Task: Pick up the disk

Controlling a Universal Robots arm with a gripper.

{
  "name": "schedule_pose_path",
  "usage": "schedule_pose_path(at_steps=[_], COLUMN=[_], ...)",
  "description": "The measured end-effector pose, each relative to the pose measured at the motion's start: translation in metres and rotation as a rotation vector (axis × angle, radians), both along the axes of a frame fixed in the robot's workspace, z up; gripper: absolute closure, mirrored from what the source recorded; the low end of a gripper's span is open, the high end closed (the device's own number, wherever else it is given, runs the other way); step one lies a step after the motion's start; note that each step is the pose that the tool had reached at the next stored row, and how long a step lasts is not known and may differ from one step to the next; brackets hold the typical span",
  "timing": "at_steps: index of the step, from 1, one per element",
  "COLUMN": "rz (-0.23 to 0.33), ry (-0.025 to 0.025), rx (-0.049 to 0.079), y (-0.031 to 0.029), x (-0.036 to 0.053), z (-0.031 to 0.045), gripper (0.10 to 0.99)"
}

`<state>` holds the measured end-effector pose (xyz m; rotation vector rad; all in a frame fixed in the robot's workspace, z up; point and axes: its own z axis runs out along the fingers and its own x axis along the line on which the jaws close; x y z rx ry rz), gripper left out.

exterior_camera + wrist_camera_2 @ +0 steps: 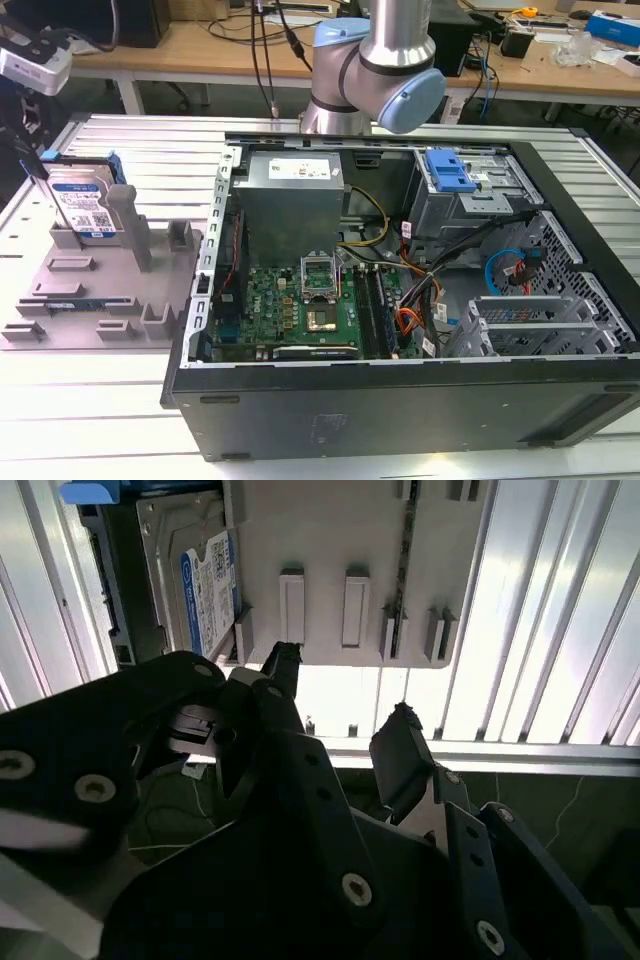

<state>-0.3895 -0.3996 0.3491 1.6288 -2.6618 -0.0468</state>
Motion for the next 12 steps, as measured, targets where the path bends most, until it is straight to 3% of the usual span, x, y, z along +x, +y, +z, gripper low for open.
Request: schedule_pose_path(at_steps=[3, 5, 6, 7, 8, 10, 12], rz=[0.066, 0.108, 0.122, 0.162, 0.205, 0.292, 0.343], ry=[-0.0013, -0.0071, -0.0110, -0.0218, -0.0279, -0.0279, -0.0280], rx=[0.000, 0.000, 0.000, -0.001, -0.001, 0.000, 0.000], y=[0.0000, 0.0001, 0.0001, 0.0000, 0.0000, 0.0000, 0.0000], x=[0.0000, 0.0000, 0.0000, 0.0000, 0.0001, 0.0000, 0.0000], z=[-0.0001, -0.0003, -0.0005, -0.0010, -0.0017, -0.0028, -0.0035], gripper=[0.529, 0.529, 0.529, 0.529, 0.529, 0.529, 0.529])
